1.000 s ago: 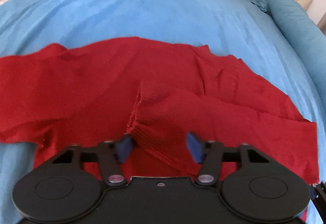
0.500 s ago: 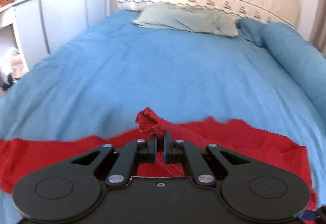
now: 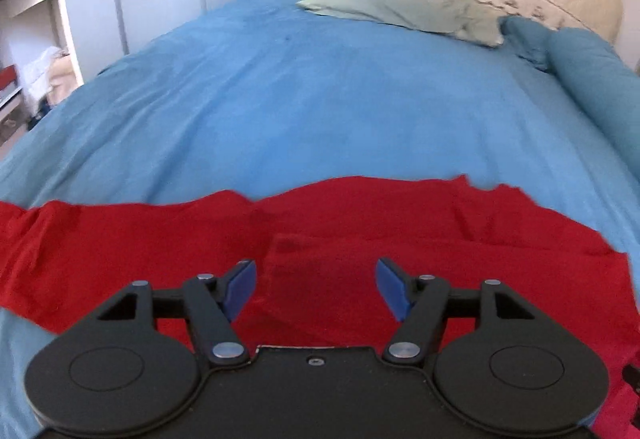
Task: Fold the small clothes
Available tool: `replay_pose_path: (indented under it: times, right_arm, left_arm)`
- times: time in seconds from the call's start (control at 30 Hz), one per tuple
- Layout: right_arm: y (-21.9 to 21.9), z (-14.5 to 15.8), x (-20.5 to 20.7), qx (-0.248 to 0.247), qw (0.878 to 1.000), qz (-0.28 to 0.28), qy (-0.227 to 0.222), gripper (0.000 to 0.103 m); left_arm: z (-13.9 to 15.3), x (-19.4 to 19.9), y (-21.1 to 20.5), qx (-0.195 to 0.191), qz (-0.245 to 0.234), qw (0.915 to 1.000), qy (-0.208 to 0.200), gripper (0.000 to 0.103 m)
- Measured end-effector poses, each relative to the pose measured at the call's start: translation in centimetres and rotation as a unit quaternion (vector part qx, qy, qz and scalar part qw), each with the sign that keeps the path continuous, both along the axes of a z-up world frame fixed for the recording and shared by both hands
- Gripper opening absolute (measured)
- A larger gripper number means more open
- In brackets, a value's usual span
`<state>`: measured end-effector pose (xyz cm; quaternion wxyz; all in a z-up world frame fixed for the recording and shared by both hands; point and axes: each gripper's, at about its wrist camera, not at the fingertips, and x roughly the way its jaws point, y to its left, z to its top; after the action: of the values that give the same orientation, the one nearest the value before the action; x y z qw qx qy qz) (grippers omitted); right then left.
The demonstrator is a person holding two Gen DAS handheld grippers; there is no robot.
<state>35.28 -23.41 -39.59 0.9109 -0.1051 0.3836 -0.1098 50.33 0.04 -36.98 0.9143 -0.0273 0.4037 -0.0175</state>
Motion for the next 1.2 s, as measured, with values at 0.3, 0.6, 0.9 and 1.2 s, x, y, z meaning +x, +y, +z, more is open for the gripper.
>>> replay_pose_path:
  times: [0.3,0.6,0.9,1.2]
  right_arm:
    - [-4.2,-1.4,-1.7,-0.050,0.998,-0.032,0.024,0.072]
    - [-3.9,-2.4,-1.9,-0.054,0.998,0.033,0.006,0.061]
    - [-4.7,-3.0,-0.3,-0.038,0.998,0.054,-0.011,0.019]
    - [-5.6,-3.8,-2.8,0.017,0.999,0.049,-0.001,0.018]
  left_arm:
    - [-0.2,1.9,-11.1,-0.050,-0.144,0.9883,-0.001,0.071]
    - [-3.2,4.3,-26.7,-0.051,-0.313,0.9473,0.042,0.071]
    - [-4.9,5.8,-31.8,-0.030,-0.318,0.9457,0.060,0.070]
    - [-7.0,6.9,-32.7,-0.022,-0.299,0.9519,0.063,0.071]
